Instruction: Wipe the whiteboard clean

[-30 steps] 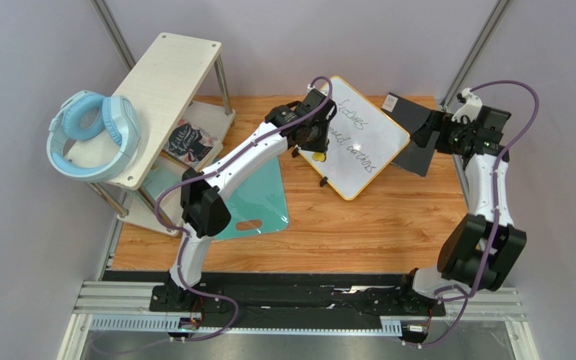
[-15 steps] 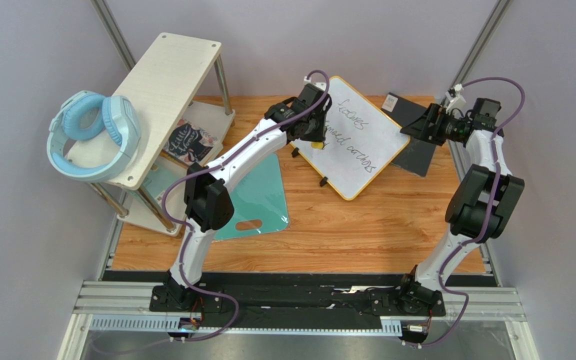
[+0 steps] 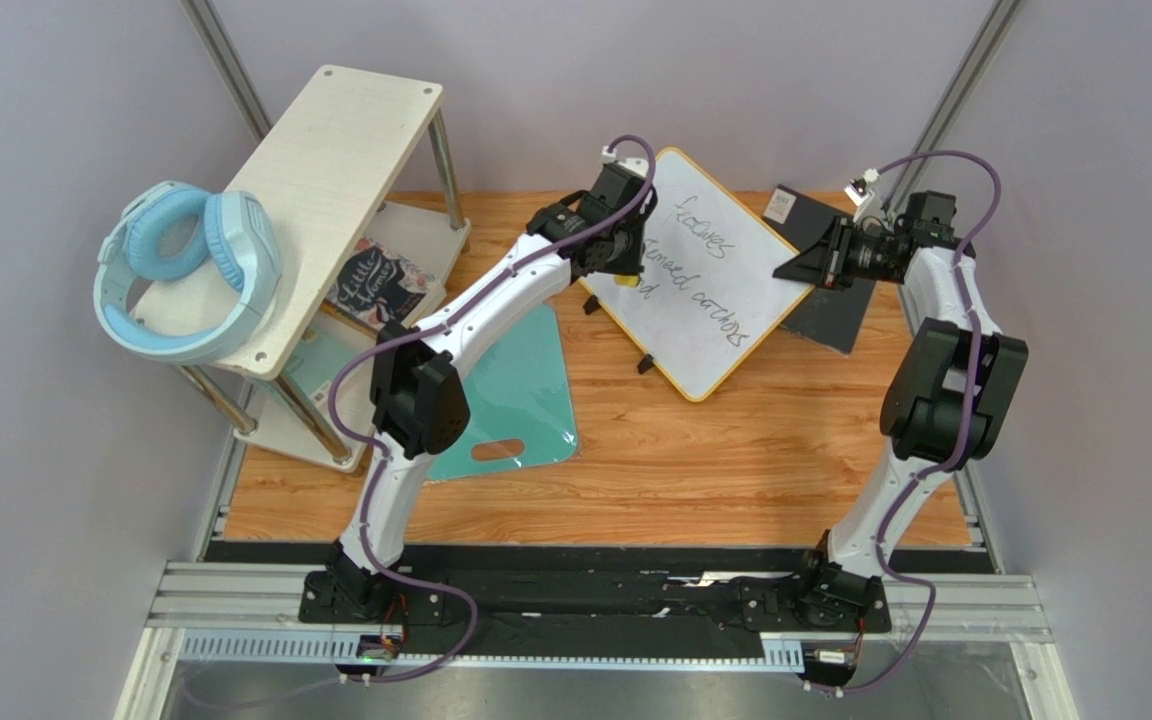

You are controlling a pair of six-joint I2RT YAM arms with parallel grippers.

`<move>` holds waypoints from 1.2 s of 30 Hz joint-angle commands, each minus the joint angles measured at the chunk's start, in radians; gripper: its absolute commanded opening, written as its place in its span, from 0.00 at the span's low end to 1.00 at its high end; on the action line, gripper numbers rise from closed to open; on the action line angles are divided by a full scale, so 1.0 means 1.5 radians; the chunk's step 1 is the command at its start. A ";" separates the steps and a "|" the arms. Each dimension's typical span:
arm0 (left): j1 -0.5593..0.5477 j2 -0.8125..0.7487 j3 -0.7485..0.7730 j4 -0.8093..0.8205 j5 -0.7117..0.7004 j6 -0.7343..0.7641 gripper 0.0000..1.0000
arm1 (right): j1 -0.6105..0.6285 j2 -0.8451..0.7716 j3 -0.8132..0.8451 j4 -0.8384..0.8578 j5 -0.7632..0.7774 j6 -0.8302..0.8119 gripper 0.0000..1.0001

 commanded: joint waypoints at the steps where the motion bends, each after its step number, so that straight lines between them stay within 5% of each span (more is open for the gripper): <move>1: 0.001 0.002 0.036 0.071 -0.006 0.038 0.00 | 0.005 -0.008 0.045 -0.078 0.037 -0.117 0.00; 5: 0.002 0.010 0.054 0.098 0.005 0.068 0.00 | 0.025 -0.012 0.063 -0.150 0.063 -0.206 0.00; 22: 0.001 0.096 0.102 0.283 -0.071 0.199 0.00 | 0.055 -0.054 0.061 -0.224 0.104 -0.292 0.00; 36: -0.015 0.096 0.098 0.349 0.099 0.347 0.00 | 0.084 -0.044 0.085 -0.296 0.129 -0.361 0.00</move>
